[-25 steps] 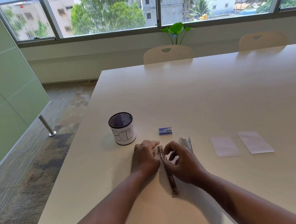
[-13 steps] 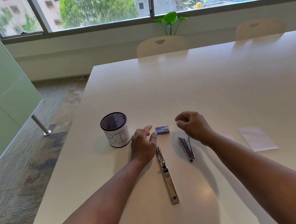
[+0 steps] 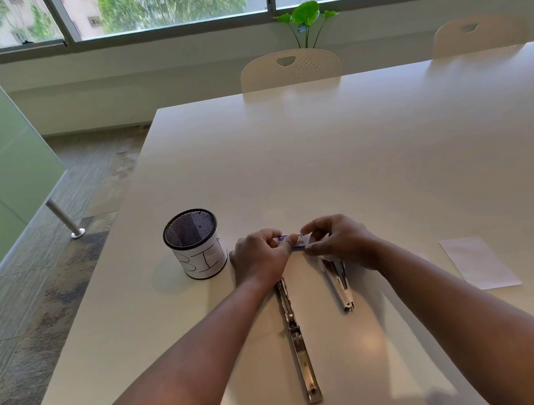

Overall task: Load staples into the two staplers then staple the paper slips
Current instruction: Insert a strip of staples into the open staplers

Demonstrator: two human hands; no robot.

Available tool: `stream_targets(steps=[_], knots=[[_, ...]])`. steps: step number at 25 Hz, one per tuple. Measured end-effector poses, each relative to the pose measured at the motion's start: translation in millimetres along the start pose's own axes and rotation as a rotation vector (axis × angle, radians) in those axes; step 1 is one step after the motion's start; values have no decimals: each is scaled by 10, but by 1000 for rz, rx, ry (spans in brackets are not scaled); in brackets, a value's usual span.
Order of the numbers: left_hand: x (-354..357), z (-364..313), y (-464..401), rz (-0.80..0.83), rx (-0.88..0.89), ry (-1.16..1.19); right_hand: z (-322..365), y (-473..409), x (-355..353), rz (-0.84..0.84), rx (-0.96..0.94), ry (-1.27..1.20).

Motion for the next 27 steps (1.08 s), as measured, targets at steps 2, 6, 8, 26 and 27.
stream_targets(steps=[2, 6, 8, 26, 27], knots=[[-6, 12, 3, -2, -19, 18, 15, -1, -12, -24, 4, 21], [-51, -18, 14, -17, -42, 38, 59, 12, -6, -25, 2, 18], [-60, -18, 18, -20, -45, 48, 71, 28, -12, -29, -3, 9], [-80, -6, 47, -8, -40, 57, 46, 37, -34, -91, 9, -106], [-82, -5, 45, -10, -44, 60, 42, 39, -38, -99, 16, -109]])
Point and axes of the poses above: each hand's wrist, its own y-axis away from the middle knuckle, its own x-axis out of the palm, z = x × y, the point moved 8 cm from there along -y, towards the middle knuckle, and after that the axes turned 3 degrees about y, right-handed, at the moved point
